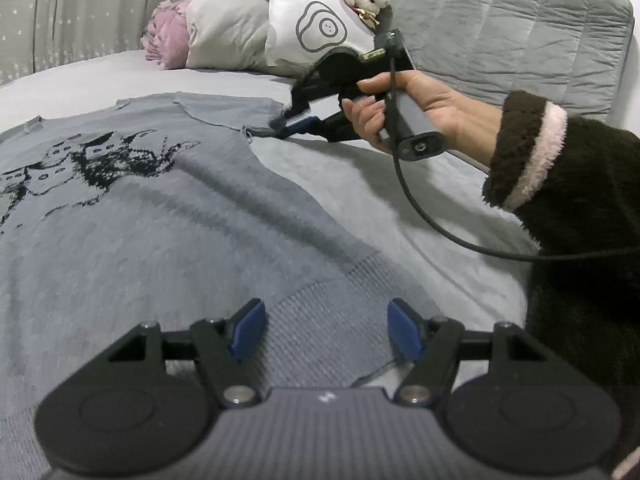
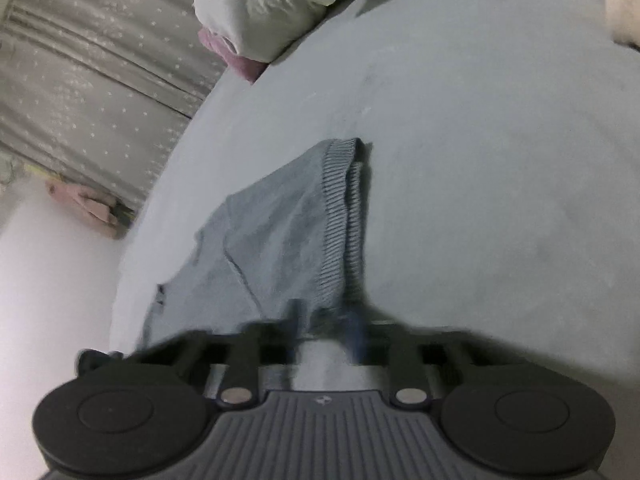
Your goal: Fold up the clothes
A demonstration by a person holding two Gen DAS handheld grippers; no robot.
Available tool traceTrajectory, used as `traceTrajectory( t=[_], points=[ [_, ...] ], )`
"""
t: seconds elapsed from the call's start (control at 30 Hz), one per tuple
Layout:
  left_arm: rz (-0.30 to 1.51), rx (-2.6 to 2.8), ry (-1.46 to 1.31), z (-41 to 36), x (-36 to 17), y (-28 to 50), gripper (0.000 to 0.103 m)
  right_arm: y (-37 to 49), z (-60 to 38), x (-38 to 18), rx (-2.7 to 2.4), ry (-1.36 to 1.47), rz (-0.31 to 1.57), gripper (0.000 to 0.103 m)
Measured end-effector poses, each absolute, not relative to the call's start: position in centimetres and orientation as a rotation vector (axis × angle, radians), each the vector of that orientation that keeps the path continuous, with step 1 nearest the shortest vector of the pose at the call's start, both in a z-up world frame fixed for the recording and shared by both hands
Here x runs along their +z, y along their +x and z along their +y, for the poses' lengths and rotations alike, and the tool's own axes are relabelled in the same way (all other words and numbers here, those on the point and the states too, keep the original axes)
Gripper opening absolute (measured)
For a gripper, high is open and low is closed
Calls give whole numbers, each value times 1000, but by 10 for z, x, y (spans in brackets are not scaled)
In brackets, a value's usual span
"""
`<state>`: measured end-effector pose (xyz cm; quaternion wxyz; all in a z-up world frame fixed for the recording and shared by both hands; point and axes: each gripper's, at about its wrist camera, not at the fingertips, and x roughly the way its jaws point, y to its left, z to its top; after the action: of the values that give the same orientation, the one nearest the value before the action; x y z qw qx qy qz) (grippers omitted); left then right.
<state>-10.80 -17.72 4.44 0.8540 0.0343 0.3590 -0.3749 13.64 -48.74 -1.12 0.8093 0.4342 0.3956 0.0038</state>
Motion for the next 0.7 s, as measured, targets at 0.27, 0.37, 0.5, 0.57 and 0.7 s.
traceTrajectory(
  t=[0.27, 0.37, 0.5, 0.57, 0.7],
  points=[
    [767, -798, 82, -173, 42, -111, 68, 133, -493, 7, -99, 760, 806, 7],
    [762, -785, 89, -171, 45, -112, 68, 130, -495, 1, -80, 833, 835, 15],
    [715, -774, 150, -172, 51, -118, 68, 120, -498, 3, -47, 918, 865, 23],
    [697, -786, 210, -176, 53, -120, 68, 114, -497, 0, -24, 947, 900, 23],
    [679, -819, 302, -186, 51, -122, 66, 101, -488, 0, 44, 942, 985, 23]
  ],
)
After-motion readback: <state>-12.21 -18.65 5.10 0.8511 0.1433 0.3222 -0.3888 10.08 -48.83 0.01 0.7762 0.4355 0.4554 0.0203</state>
